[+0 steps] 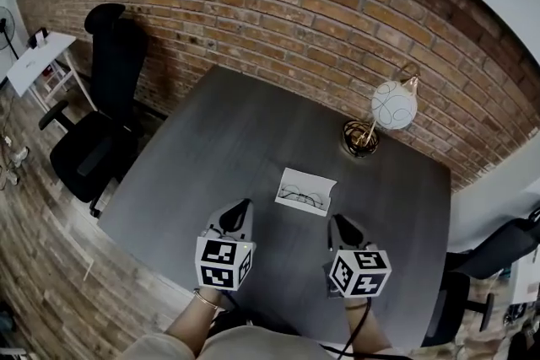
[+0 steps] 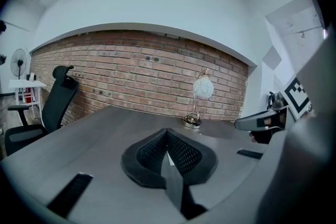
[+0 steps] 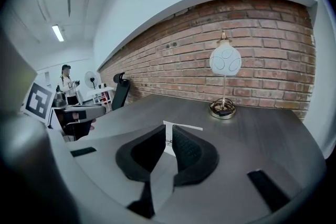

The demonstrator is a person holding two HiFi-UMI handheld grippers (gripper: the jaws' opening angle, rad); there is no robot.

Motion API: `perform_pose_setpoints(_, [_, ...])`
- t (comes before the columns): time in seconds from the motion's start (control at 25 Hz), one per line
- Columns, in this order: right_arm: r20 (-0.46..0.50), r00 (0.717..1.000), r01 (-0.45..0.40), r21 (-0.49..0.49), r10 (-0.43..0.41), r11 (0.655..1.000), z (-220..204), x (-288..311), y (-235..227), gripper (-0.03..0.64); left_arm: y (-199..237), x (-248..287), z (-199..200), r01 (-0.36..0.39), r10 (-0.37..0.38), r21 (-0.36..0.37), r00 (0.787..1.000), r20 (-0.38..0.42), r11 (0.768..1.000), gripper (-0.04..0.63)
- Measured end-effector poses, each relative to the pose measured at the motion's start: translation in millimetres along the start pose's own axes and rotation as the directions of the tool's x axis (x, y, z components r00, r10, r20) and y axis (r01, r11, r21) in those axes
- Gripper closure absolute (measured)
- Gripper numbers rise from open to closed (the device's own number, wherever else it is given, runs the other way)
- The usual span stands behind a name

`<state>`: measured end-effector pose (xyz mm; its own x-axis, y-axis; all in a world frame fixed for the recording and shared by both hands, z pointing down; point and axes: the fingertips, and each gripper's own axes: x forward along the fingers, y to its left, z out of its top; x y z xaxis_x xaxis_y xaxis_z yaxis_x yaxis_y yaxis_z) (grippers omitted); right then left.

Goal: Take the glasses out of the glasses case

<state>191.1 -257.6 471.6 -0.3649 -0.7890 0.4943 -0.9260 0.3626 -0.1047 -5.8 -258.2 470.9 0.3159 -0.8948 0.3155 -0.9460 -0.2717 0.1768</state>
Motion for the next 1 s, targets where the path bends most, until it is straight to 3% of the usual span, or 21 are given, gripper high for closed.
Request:
perform_pose_setpoints(0.44, [-0.071,0.995,-0.072,-0.111,0.064,0.991,-8,23,10,0.577,17,-11,-26,-0.056,0.055,-0.024,0.998,-0.044,0.998,0.578])
perform_pose_setpoints(0.6, [-0.1,0.993,-0.083,-0.149,0.068,0.985,-11,28,8,0.526,22,-14,-34,-0.073,0.071,-0.032,0.996,-0.057,0.997,0.578])
perform_pose_setpoints(1.0, [-0.178,0.979,-0.139,-0.221,0.1,0.965,-22,46,7,0.502,32,-11,-51,-0.101,0.097,-0.044,0.992,-0.078,0.994,0.578])
